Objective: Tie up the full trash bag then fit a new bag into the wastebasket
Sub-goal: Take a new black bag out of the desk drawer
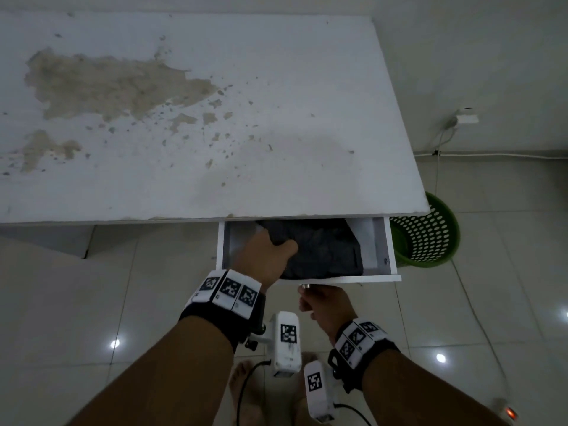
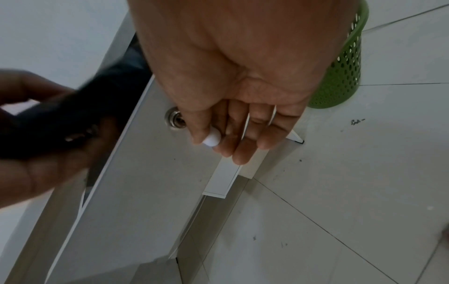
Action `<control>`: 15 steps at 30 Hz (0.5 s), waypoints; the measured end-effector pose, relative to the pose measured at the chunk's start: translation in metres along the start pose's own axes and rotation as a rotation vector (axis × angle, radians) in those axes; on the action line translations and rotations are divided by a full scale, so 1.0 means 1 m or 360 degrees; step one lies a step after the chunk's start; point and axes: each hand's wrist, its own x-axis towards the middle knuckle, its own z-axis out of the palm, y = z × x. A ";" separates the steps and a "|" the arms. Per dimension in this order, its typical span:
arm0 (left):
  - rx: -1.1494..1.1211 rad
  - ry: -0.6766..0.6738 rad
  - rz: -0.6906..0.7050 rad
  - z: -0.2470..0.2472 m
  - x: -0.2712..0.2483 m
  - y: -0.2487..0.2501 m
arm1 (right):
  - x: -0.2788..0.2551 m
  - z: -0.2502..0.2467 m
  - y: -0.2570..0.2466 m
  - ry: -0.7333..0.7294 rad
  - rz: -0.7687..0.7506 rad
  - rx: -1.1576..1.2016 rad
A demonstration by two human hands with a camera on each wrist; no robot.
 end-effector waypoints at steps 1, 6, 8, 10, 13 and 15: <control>-0.0024 -0.0013 0.0063 -0.005 -0.006 0.003 | -0.001 0.001 0.001 0.0019 -0.0024 -0.0005; -0.0300 0.0015 0.0374 -0.036 -0.037 0.031 | -0.008 0.008 -0.004 0.0091 -0.0042 0.0125; -0.0380 0.0178 0.0487 -0.051 -0.044 0.036 | -0.010 0.009 -0.011 0.0119 -0.0092 0.0194; -0.0453 0.0371 0.0520 -0.063 -0.042 0.032 | -0.009 0.010 -0.022 0.0148 -0.0135 0.0250; -0.0504 0.0528 0.0464 -0.077 -0.036 0.023 | 0.001 0.012 -0.044 0.0184 -0.0134 0.0356; -0.0564 0.0607 0.0431 -0.085 -0.033 0.017 | 0.014 0.011 -0.059 0.0213 -0.0096 0.0441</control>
